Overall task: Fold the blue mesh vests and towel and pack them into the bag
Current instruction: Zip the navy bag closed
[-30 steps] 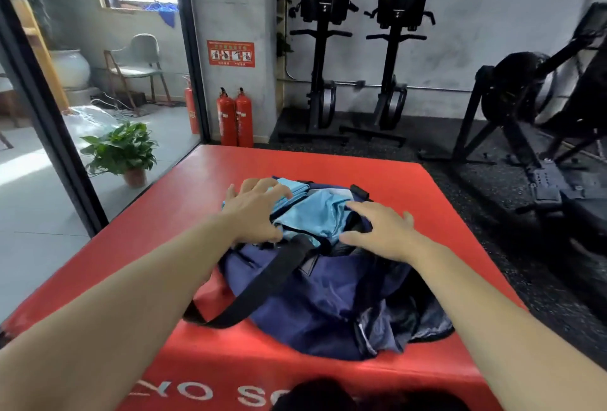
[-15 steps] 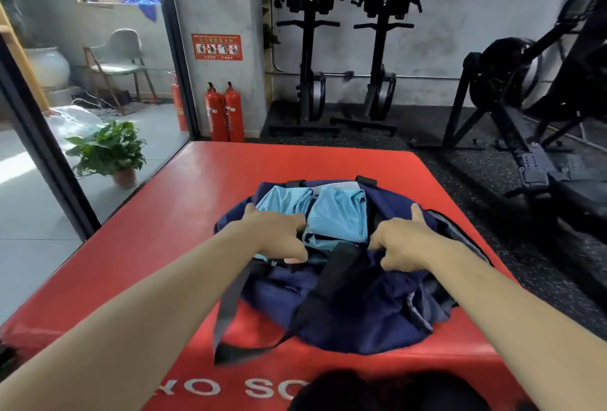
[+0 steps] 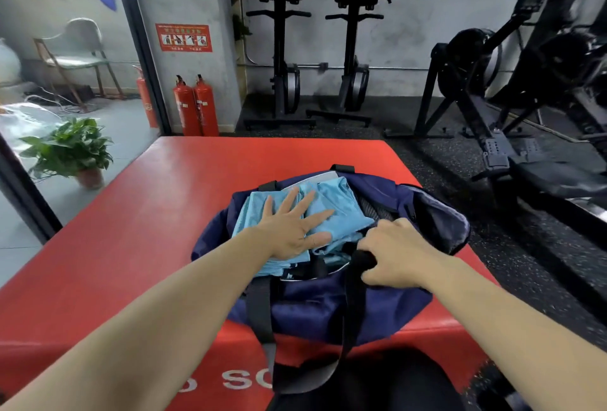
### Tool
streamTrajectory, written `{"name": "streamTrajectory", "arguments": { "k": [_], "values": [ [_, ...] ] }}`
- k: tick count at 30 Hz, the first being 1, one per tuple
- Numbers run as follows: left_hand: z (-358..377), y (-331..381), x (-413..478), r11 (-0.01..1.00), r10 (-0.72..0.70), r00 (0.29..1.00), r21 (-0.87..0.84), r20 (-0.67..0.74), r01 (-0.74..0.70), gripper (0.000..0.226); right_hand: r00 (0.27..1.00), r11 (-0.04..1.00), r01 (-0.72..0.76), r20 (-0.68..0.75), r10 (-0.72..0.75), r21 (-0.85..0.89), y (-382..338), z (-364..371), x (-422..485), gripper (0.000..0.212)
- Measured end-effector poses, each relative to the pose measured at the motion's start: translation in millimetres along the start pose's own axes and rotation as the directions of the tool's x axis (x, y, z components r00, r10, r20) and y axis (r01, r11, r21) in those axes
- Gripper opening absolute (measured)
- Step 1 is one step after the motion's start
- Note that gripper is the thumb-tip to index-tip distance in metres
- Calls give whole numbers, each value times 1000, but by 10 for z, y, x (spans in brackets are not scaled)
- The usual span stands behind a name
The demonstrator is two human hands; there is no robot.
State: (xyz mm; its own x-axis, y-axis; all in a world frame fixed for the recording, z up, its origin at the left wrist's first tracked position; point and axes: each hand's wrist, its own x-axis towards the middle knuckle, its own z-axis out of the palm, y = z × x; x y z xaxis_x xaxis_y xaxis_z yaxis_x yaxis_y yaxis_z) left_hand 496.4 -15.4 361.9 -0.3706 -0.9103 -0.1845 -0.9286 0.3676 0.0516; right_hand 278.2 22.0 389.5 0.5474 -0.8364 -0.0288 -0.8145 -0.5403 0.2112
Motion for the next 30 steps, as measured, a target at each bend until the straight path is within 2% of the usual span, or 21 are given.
{"name": "streamTrajectory", "arguments": {
  "k": [2, 4, 6, 8, 10, 12, 14, 16, 18, 21, 22, 25, 27, 30],
  "values": [
    [11, 41, 55, 1000, -11, 1000, -16, 19, 11, 68, 999, 998, 50, 10, -50, -33, -66, 28, -7, 18],
    [35, 53, 89, 1000, -20, 999, -18, 33, 20, 66, 984, 989, 146, -99, -145, 7, -79, -8, -50, 15],
    [57, 51, 117, 1000, -25, 999, -1, 33, 25, 66, 952, 968, 242, -211, -223, 70, -61, -58, -106, 21],
    [61, 52, 125, 1000, -28, 999, 6, 44, 27, 66, 973, 968, 213, -124, -196, 137, -81, -123, -138, 31],
    [55, 60, 117, 1000, -21, 998, 1, 65, 21, 66, 994, 966, 81, 49, -96, 247, -123, -160, -115, 41],
    [42, 57, 105, 1000, -13, 998, 0, 66, 13, 67, 985, 931, -18, 166, -46, 365, -179, -228, -27, 52],
    [22, 35, 90, 1000, -4, 998, -11, 60, 4, 66, 965, 879, -103, 261, -25, 466, -251, -297, 77, 53],
    [-32, 5, 63, 998, 7, 999, -63, 47, -4, 64, 943, 901, -123, 331, -24, 417, -351, -341, 143, 46],
    [-109, -47, 10, 987, 13, 1000, -161, -6, -14, 59, 937, 957, -64, 347, -40, 283, -481, -353, 174, 40],
    [-234, -243, -123, 960, -12, 991, -278, -132, -26, 52, 965, 995, 65, 250, -82, 76, -702, -355, 193, 24],
    [-259, -348, -184, 957, -21, 988, -290, -154, -24, 51, 976, 995, 95, 199, -90, -19, -777, -378, 186, 25],
    [-204, -653, -407, 962, -34, 989, -274, -146, -7, 48, 988, 960, 150, 0, -155, -236, -932, -425, 102, 22],
    [-95, -714, -543, 974, -21, 994, -228, -106, -4, 48, 970, 941, 143, -148, -195, -307, -946, -367, 17, 15],
    [78, -622, -535, 992, 0, 995, -123, -100, -13, 48, 888, 936, 117, -387, -248, -331, -879, -150, -80, 16]
  ]
}}
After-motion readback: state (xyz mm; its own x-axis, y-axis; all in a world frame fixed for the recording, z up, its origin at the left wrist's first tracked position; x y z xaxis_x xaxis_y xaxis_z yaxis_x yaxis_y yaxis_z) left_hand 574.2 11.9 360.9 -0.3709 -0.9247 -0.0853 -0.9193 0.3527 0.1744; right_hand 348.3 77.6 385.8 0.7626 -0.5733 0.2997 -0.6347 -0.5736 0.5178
